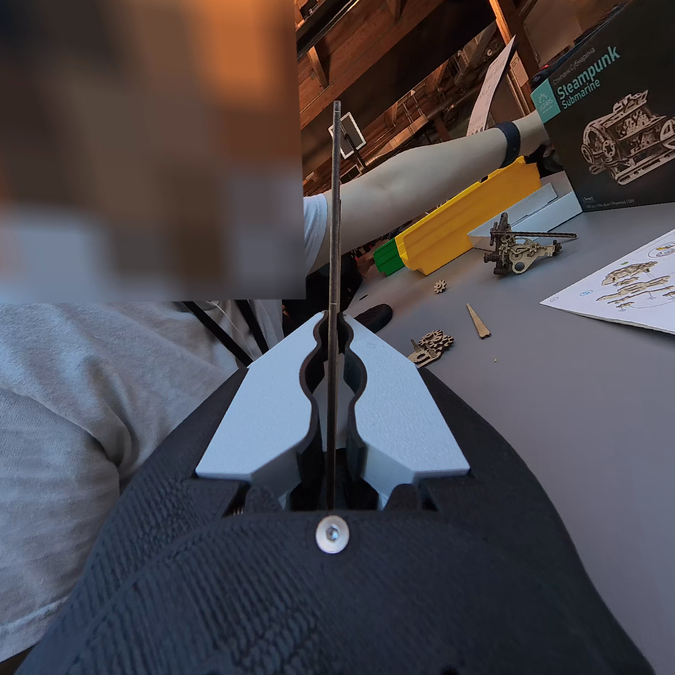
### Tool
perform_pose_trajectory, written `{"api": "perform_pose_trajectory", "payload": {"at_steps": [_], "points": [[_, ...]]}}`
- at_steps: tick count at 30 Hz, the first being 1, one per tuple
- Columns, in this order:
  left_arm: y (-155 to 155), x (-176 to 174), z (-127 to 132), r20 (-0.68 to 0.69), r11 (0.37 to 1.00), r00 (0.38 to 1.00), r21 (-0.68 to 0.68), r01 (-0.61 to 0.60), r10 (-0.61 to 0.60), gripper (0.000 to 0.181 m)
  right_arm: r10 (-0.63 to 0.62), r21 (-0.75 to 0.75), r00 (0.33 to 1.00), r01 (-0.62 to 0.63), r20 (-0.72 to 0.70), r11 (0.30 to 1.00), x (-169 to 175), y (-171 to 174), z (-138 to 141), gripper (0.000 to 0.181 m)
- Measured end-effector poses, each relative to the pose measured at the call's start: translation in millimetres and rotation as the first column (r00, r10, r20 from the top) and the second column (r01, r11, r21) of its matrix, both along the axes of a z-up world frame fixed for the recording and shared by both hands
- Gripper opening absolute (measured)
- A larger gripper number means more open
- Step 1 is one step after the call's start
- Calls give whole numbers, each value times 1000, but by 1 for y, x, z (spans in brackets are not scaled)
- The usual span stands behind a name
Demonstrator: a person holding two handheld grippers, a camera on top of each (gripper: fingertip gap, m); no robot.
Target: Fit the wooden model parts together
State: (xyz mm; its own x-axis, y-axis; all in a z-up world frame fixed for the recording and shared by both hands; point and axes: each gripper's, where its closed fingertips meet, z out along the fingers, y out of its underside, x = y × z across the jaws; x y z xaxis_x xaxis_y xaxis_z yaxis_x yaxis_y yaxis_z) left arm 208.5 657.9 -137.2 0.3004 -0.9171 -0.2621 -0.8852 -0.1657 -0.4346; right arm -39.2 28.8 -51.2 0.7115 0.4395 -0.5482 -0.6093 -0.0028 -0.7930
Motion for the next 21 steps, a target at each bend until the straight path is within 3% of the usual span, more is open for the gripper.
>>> {"api": "perform_pose_trajectory", "payload": {"at_steps": [6,8,10,12,15,19,21], "points": [[-8,-5,-6,-9,995,1000,-100,-14,13,13,3,-2,1000,-3,2,1000,-1,0,0,0],[-9,-3,-2,14,989,999,-138,-45,48,22,2,-4,1000,-2,5,1000,-1,1,0,0],[-11,10,11,129,975,986,-205,-81,109,36,5,-9,1000,-5,11,1000,-2,2,-1,0],[-8,17,17,208,961,960,-242,-132,185,74,10,-15,1000,-10,15,1000,-3,2,-2,0],[-9,6,-6,109,950,965,-230,-210,239,100,10,-11,1000,-10,15,1000,-3,2,-1,0],[-8,-11,-26,-64,958,967,-134,-254,247,101,11,-12,1000,-11,12,1000,-3,2,-2,0],[-10,-9,-26,-61,958,968,-144,-250,243,89,14,-12,1000,-14,12,1000,-3,2,-2,0]]}}
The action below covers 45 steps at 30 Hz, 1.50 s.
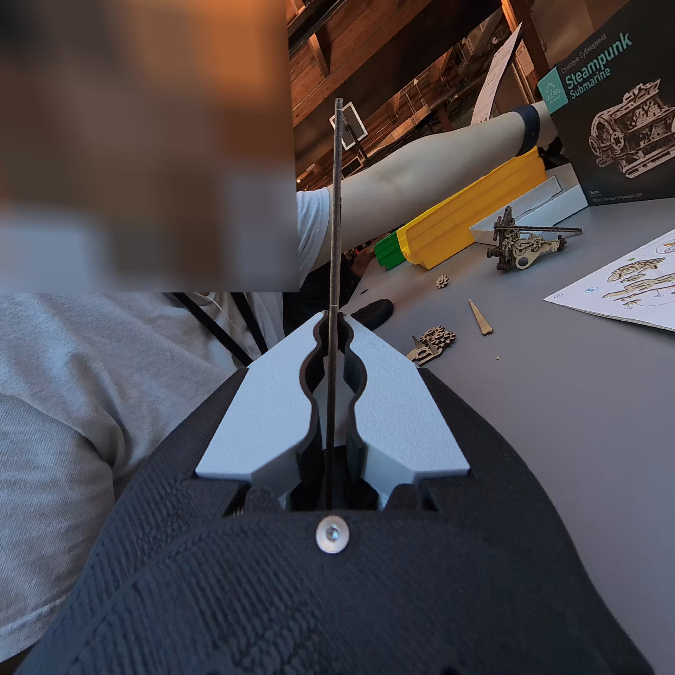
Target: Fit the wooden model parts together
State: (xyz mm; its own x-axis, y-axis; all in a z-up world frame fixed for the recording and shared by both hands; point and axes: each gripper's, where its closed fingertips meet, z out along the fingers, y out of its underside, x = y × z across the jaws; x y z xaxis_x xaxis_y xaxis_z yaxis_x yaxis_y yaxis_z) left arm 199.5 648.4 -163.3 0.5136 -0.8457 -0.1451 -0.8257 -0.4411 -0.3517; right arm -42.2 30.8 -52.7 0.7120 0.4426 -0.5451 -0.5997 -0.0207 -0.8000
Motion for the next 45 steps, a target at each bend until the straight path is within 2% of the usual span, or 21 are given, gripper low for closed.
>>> {"api": "perform_pose_trajectory", "payload": {"at_steps": [1,15,26,29,32,34,35,38,40,42,45], "points": [[-8,4,-2,26,998,999,-50,22,-20,71,0,0,1000,0,-1,1000,0,0,0,0],[-24,-12,-2,-2,963,965,-70,262,-263,71,8,2,1000,-8,3,1000,-1,1,0,0],[-30,-24,0,-90,943,942,-103,315,-325,72,9,6,1000,-9,4,1000,-1,0,1,0],[-31,-16,23,-15,946,948,-66,317,-318,74,9,6,1000,-9,4,1000,-1,0,1,0],[-37,-3,72,162,944,933,-14,329,-322,81,7,6,1000,-7,7,1000,-1,0,1,0],[-47,-2,115,330,943,888,19,332,-319,79,7,5,1000,-7,5,1000,-1,1,1,0],[-56,-5,136,427,940,845,31,341,-321,76,8,5,1000,-8,5,1000,-1,1,1,0],[-110,-37,180,684,895,653,0,446,-325,72,11,0,1000,-11,6,1000,-2,2,1,0],[-165,-74,191,799,829,524,-57,556,-296,70,7,-3,1000,-7,15,1000,-2,3,0,0],[-222,-118,189,860,744,414,-62,665,-299,63,10,-9,999,-10,30,1000,-3,4,0,0],[-297,-177,167,878,649,315,-6,760,-360,63,14,-14,998,-13,54,1000,-6,5,-1,1]]}}
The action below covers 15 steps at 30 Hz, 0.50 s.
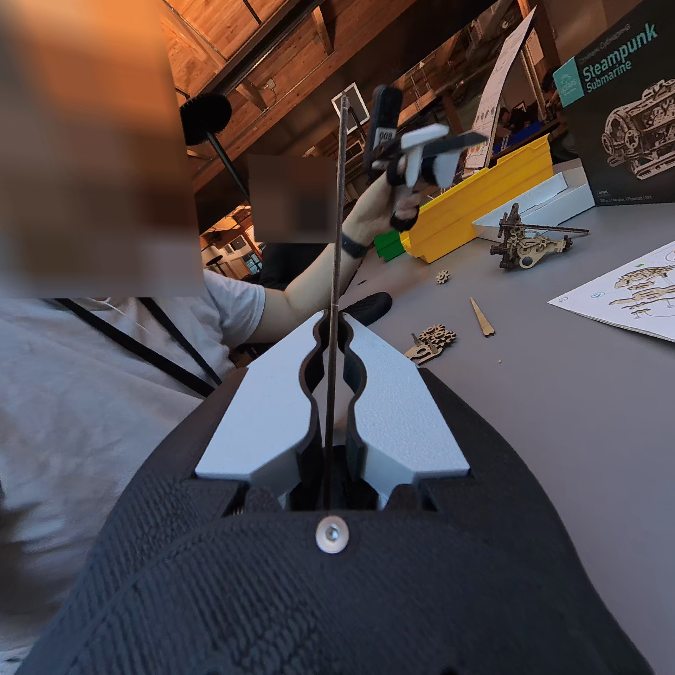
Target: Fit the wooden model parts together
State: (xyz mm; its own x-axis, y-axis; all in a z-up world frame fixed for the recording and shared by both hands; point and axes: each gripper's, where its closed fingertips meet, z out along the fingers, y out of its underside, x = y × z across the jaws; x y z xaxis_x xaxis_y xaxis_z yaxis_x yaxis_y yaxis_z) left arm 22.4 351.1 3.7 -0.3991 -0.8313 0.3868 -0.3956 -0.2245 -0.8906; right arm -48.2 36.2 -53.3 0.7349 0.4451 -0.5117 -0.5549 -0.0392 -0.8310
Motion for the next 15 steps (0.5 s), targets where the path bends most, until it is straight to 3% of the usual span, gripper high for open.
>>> {"api": "perform_pose_trajectory", "payload": {"at_steps": [3,4,6,11,15], "points": [[-55,-41,-25,24,995,995,23,97,-97,61,-12,-10,1000,13,26,1000,-1,2,0,1],[-68,-49,-31,34,991,991,36,128,-130,55,-15,-16,999,16,44,1000,-2,3,0,1],[-86,-54,-39,36,984,983,22,177,-178,58,-8,-26,995,10,95,1000,-9,6,3,1],[-128,-64,-30,39,913,920,-114,391,-389,60,-3,-17,984,6,179,1000,-21,9,10,1],[-154,-65,-22,68,887,884,20,461,-462,60,4,-29,971,3,239,1000,-24,14,11,2]]}}
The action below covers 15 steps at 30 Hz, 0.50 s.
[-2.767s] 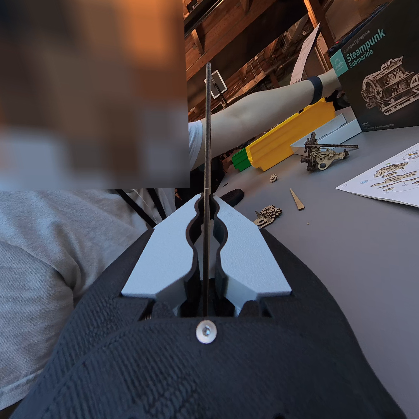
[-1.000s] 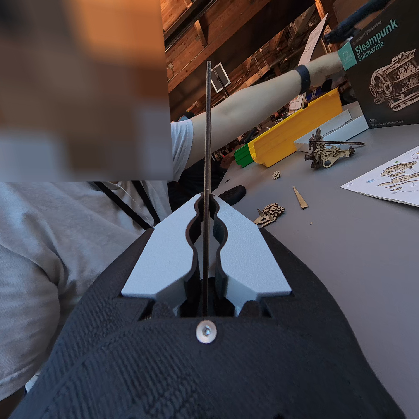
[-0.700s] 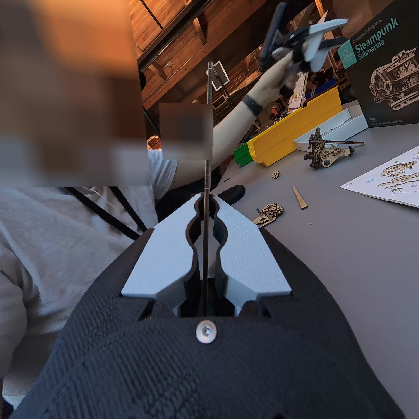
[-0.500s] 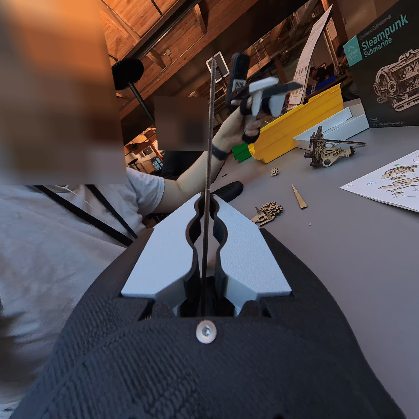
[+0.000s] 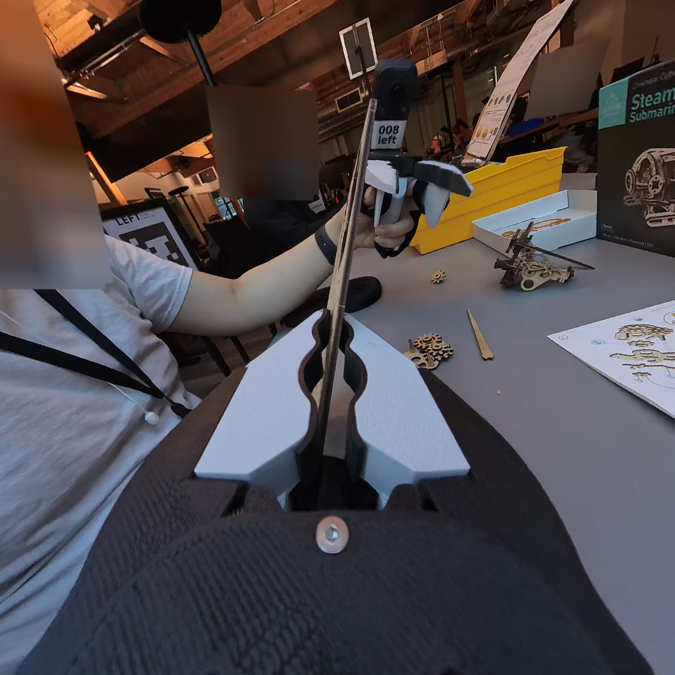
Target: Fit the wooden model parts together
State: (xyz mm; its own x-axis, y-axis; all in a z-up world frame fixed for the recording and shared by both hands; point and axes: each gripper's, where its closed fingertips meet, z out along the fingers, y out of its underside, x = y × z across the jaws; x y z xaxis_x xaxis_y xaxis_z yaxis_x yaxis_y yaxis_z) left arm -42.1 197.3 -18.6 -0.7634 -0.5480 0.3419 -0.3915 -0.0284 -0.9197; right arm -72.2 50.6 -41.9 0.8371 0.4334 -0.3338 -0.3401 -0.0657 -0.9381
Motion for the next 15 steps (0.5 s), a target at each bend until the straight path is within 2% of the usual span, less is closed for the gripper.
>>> {"api": "perform_pose_trajectory", "payload": {"at_steps": [3,4,7,9,10,15], "points": [[-13,6,7,25,999,998,6,53,-53,63,34,-23,998,-33,50,999,-1,4,1,2],[-16,6,3,-14,996,995,-3,94,-94,68,48,-27,997,-47,59,999,0,5,1,2],[-20,5,-19,-150,976,966,-84,202,-213,68,71,-33,994,-69,83,997,3,9,4,2],[-17,4,-17,-98,959,967,-188,213,-234,62,80,-33,991,-77,106,996,3,11,5,2],[-15,8,-18,-112,962,970,-196,189,-214,64,91,-26,990,-88,110,996,3,11,6,2],[-33,-18,-18,-112,942,943,-155,297,-315,73,70,34,992,-74,108,997,8,14,7,2]]}}
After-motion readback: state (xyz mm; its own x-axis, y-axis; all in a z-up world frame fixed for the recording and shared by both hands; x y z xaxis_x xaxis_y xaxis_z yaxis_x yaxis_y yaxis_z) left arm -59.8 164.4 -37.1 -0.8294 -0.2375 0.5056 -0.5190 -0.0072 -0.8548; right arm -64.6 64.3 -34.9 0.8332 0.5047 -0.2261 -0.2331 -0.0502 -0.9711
